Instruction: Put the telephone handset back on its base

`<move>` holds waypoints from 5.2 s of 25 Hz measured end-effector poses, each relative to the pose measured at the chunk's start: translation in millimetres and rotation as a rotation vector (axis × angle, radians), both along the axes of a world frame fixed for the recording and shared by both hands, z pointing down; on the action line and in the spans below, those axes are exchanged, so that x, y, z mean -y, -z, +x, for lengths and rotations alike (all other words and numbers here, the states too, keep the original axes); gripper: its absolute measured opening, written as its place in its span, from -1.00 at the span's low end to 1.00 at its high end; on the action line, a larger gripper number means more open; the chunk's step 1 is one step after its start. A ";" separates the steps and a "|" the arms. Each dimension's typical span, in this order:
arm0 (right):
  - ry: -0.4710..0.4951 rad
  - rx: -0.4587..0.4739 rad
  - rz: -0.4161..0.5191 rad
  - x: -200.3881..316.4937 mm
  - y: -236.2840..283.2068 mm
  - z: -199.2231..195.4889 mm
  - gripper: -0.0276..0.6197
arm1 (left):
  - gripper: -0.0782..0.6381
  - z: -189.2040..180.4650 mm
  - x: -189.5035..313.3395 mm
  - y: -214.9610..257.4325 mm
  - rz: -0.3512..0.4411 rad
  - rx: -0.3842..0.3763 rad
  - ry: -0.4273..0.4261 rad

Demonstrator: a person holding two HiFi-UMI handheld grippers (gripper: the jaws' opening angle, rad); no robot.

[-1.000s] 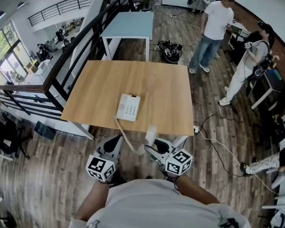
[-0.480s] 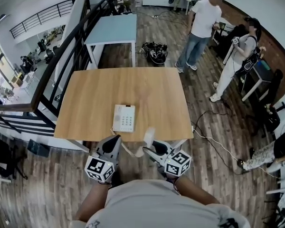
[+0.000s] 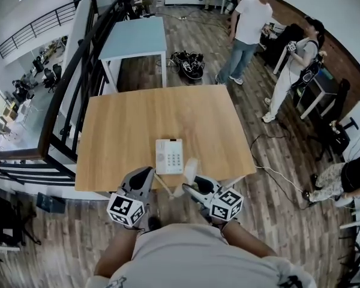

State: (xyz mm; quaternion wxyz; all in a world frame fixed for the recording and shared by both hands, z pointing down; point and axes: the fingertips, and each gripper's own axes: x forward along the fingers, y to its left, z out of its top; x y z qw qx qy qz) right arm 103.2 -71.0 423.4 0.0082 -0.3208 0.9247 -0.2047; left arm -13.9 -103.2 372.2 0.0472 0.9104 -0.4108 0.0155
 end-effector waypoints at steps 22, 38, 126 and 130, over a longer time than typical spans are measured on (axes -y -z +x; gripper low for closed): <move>-0.183 -0.024 -0.023 59.9 -2.8 -128.7 -0.27 | -0.76 -121.3 65.1 -15.2 -0.020 -0.020 -0.188; -0.134 -0.077 -0.161 111.8 -58.2 -141.2 -0.27 | -0.76 -135.8 101.1 -70.0 -0.100 -0.004 -0.143; -0.359 -0.302 -0.709 249.9 -308.7 -98.1 -0.25 | -0.76 -107.6 188.0 -270.5 -0.512 0.087 -0.025; -0.357 -0.305 -0.700 248.8 -307.6 -100.0 -0.25 | -0.76 -112.0 184.2 -269.2 -0.505 0.091 -0.023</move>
